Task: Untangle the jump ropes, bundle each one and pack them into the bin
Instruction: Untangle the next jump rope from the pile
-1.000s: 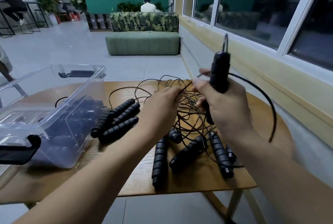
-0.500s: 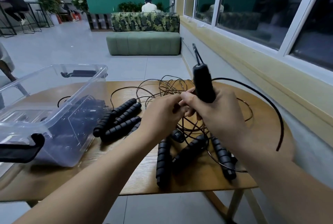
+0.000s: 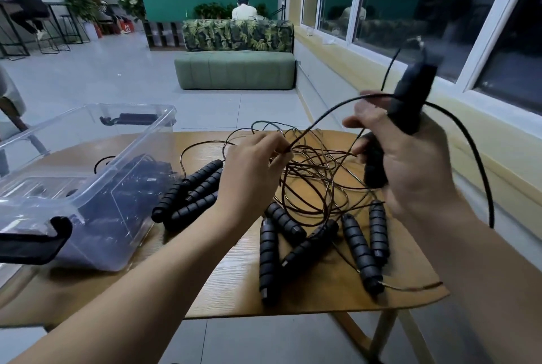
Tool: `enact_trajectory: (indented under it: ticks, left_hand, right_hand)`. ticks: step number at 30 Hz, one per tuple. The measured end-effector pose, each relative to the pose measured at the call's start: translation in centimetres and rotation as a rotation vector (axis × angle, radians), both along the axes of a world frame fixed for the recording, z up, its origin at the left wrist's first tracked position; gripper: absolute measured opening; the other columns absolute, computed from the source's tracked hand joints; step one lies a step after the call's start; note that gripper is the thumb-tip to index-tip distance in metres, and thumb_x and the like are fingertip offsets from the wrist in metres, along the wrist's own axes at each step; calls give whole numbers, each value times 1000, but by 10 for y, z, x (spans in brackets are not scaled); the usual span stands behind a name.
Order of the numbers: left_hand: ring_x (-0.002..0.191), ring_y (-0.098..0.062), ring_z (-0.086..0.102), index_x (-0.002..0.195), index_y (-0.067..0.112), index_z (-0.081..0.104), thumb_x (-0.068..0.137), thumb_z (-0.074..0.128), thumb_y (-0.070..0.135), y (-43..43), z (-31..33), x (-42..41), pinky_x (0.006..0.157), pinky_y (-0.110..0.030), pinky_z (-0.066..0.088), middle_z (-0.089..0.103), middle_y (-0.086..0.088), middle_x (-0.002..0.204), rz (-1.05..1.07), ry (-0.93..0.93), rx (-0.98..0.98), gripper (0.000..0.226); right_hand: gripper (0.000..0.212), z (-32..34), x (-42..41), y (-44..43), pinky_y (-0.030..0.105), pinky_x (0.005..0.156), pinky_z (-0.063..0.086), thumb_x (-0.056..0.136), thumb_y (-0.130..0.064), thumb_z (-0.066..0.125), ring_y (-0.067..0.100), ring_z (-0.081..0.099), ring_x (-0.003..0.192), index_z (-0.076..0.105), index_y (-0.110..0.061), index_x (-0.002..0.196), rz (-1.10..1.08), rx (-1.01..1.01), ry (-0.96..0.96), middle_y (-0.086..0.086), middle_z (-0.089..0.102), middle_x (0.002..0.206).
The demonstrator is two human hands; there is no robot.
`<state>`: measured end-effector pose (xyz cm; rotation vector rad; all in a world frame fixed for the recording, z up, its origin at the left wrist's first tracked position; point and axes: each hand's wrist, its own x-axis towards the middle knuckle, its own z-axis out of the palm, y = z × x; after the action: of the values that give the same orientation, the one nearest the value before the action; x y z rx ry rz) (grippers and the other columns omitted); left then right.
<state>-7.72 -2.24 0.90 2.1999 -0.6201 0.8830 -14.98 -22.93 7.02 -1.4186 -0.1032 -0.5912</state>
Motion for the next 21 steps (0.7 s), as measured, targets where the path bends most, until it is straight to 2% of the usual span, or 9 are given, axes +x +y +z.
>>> enact_trajectory:
  ticks: [3,6,7,9,12,14,16,19,21]
  left_hand:
    - [91,-19,62,100,26,70,98,71,34,-8,6,-8,84,-49,51,68,13,95,17,-90,38,8]
    - [94,-21,56,99,24,69,99,67,38,-19,9,-21,84,-47,45,65,11,96,46,-154,116,14]
    - [95,-22,55,97,23,68,99,67,39,-22,8,-23,84,-47,44,64,10,96,30,-151,125,17]
    - [96,-23,56,93,22,67,96,69,40,-22,4,-21,83,-49,46,62,9,96,-24,-105,90,18]
    - [94,-21,53,88,30,65,92,71,42,-19,-5,-9,81,-49,49,58,12,91,-96,40,42,15]
    - [94,-20,51,88,33,67,89,61,53,-18,-12,-5,82,-50,49,60,12,91,-107,114,107,21]
    - [95,-19,49,85,33,70,88,54,60,-17,-17,-2,84,-50,49,66,12,98,-93,162,168,32]
    - [100,-17,50,93,35,77,95,64,58,-9,-19,4,90,-51,48,64,15,98,-58,202,163,26]
    - [106,-17,52,100,38,79,97,67,57,-1,-15,9,95,-51,47,63,15,99,-29,211,146,23]
  right_hand:
    - [27,-12,2,12,29,61,54,98,-29,79,22,69,67,74,-21,123,53,-133,51,9,81,99]
    - [10,-23,7,22,34,61,53,95,-29,83,20,70,65,79,-21,101,12,-203,96,7,80,86]
    - [10,-27,8,23,35,62,54,95,-30,83,18,71,65,79,-21,93,-20,-260,111,5,79,81]
    - [14,-30,10,24,35,64,54,95,-31,82,17,73,65,78,-20,86,-41,-331,146,2,78,76]
    - [12,-28,7,26,29,60,52,98,-22,79,17,73,63,76,-16,87,35,-316,151,5,78,76]
    - [13,-26,1,30,25,59,52,99,-21,77,18,73,64,76,-14,88,95,-355,128,5,78,79]
    - [13,-23,-5,33,27,60,53,99,-24,78,21,73,67,77,-14,90,122,-394,87,5,79,82]
    - [15,-11,-10,27,34,58,53,99,-21,76,27,69,68,76,-6,97,106,-265,43,10,79,86]
    - [17,-1,-9,15,32,60,54,99,-20,75,24,67,69,74,-3,101,49,-118,26,9,80,88]
